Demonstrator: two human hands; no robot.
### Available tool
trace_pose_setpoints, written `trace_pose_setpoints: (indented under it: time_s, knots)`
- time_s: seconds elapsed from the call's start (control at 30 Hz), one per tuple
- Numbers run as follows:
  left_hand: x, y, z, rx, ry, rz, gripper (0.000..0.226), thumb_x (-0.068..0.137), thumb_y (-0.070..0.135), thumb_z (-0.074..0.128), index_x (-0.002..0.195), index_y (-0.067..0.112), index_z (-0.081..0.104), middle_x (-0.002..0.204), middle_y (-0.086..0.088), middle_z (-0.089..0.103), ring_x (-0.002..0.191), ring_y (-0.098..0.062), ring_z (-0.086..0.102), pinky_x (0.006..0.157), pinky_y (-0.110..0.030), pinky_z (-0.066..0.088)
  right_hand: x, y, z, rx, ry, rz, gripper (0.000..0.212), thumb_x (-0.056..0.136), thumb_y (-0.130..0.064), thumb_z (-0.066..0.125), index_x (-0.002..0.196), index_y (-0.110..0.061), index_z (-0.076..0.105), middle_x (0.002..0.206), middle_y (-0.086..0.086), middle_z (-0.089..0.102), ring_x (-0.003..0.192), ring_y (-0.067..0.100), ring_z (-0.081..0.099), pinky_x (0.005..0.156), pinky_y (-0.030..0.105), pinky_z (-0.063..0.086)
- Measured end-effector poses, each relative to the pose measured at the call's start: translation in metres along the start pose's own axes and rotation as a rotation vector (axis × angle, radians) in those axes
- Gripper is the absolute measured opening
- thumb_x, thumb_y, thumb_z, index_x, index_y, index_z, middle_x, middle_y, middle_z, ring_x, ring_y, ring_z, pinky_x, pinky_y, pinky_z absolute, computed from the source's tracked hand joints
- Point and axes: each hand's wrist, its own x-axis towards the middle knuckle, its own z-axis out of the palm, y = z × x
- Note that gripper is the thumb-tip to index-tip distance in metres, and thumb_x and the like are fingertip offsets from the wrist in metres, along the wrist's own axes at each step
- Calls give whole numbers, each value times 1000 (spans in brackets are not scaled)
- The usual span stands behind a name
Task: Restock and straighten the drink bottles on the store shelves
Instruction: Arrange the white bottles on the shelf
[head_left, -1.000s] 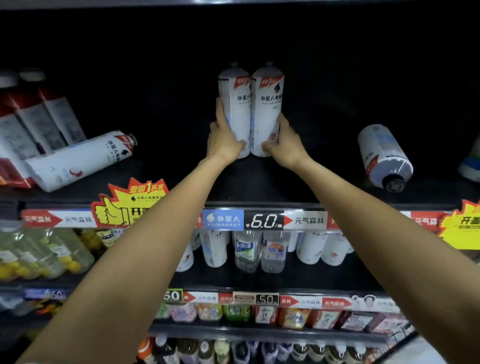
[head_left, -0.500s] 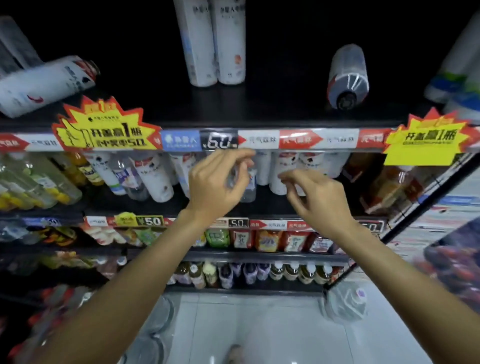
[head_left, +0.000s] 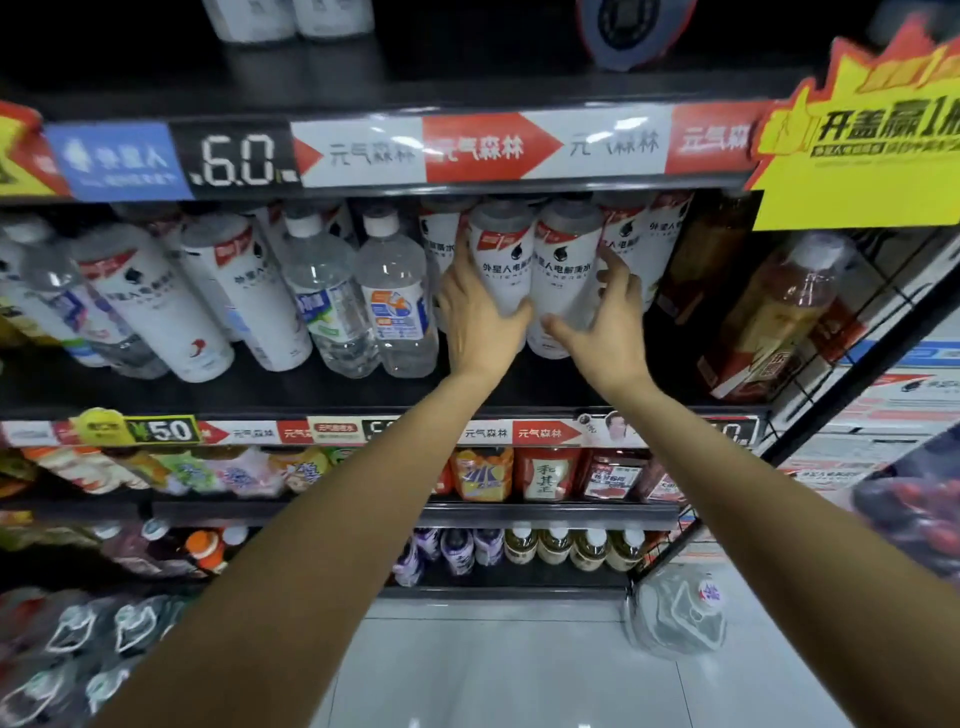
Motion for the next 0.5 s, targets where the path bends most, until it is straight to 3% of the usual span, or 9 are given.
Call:
trace_pose_setpoints:
  time_s: [0.1,0.2,0.5]
  knots:
    - [7,-8,18,83,131,36,99,74,31,79,149,3,21,143,-23,37,132,-37,37,108,-38,28,12,6,21,49,85,19,97,72,-27,80,147,-8,21,138,20,35,124,39,43,103,47,39]
    - [10,-11,26,142,161,69,97,77,34,77,149,4,20,144,-23,34,132,-37,37,106,-38,31,23,9,33,20,130,55,101,72,-34,80,149,-14,17,138,16,36,121,37,47,96,51,44]
    - [-17,-34,-3,15,27,196,103,74,42,77,152,13,15,135,-17,38,126,-31,44,104,-48,41,-11,20,13,66,149,-20,99,66,-32,81,145,-17,22,135,11,40,117,29,49,93,46,47]
